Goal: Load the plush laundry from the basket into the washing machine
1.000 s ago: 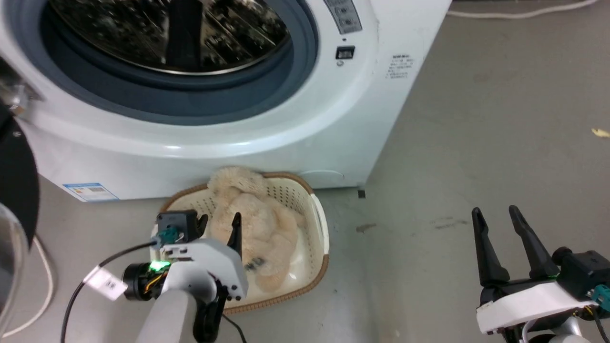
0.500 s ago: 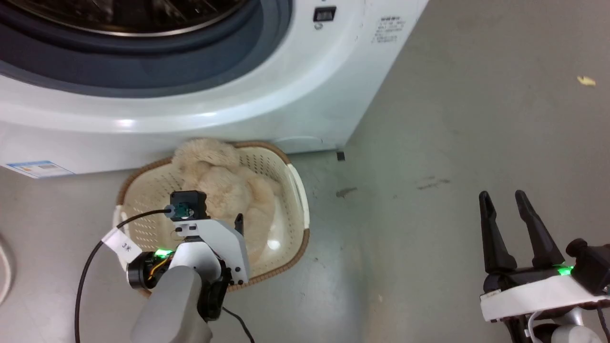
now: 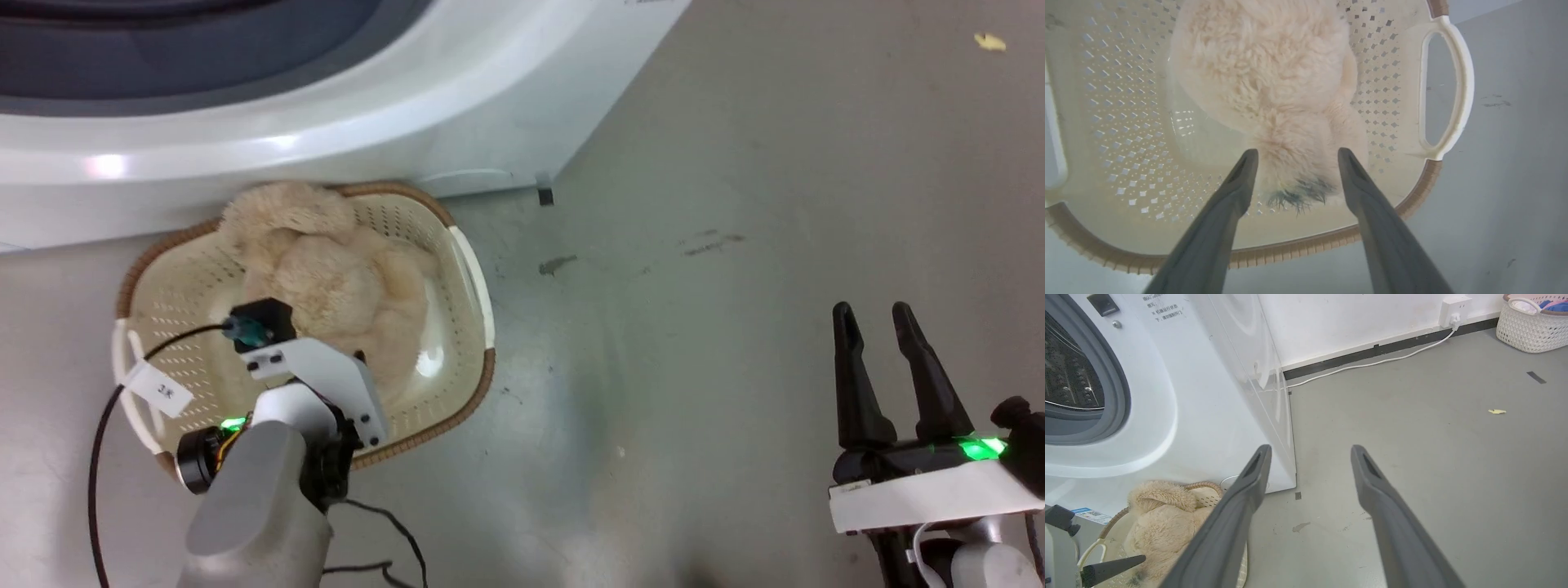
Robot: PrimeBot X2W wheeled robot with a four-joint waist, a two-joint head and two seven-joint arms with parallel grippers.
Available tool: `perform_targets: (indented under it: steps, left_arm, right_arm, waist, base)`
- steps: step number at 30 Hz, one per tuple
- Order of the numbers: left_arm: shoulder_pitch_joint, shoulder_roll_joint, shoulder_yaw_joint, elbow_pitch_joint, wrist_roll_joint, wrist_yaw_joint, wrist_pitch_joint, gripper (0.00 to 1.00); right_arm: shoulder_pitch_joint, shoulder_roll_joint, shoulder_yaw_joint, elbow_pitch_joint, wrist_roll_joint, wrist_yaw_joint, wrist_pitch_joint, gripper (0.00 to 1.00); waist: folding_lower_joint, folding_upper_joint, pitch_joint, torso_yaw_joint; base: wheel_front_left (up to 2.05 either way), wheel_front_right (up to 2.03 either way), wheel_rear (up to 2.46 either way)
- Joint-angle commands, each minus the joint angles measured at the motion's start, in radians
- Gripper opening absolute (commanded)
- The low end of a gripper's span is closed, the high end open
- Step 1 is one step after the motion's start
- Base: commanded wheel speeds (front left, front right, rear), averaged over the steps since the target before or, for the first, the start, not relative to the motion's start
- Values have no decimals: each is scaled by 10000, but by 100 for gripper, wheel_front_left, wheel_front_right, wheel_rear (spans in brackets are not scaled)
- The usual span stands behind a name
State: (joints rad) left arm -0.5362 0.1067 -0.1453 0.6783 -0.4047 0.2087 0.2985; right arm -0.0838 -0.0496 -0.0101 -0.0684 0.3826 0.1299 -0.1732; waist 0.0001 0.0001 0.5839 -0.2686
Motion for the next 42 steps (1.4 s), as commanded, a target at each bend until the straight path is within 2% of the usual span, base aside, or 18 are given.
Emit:
perform_targets:
  steps: [1,9,13,14,15,21,25,37,42]
  left_arm:
    - [-291,36,15,204,-167,104,9,100]
    - [-896,166,-94,755,-573,518,316,100]
    - [-1187,212,-180,973,-784,565,392,100]
    - [-1254,224,-217,1019,-814,575,363,35]
    - [-1315,229,-261,1061,-841,574,325,0]
    - [-1611,154,-394,1313,-1212,371,53,0]
    - [-1703,39,-551,1528,-1452,88,-243,0]
    - [-1277,-345,-1571,1684,-1974,-1603,-2112,0]
    - [-591,-426,-1849,1279,-2055,-2036,-3044,0]
  right_arm:
    - [-224,-4,15,-68,157,6,-104,100]
    - [-407,-5,58,-155,556,6,-271,100]
    - [-478,-5,77,-195,758,7,-354,100]
    - [-502,-5,86,-200,804,7,-375,100]
    - [-530,-5,93,-207,848,7,-396,100]
    - [-714,-5,114,-216,1063,7,-522,100]
    - [-812,-6,109,-184,1127,7,-605,100]
    - [-718,-6,-7,63,891,8,-856,100]
    - [-366,-6,30,208,636,8,-885,100]
  waist:
    - [-1,-1,248,-147]
    - [-1,-1,928,-444]
    - [-1,-1,1257,-553]
    - [-1,-1,1325,-574]
    - [-1,-1,1386,-591]
    - [-1,-1,1550,-576]
    - [-1,-1,1446,-444]
    - [-1,-1,-77,622]
    - [-1,-1,-1103,1135]
  base:
    - [0,0,0]
    - [0,0,0]
    - [0,0,0]
    - [0,0,0]
    - [0,0,0]
    - [0,0,0]
    - [0,0,0]
    - [0,0,0]
    - [0,0,0]
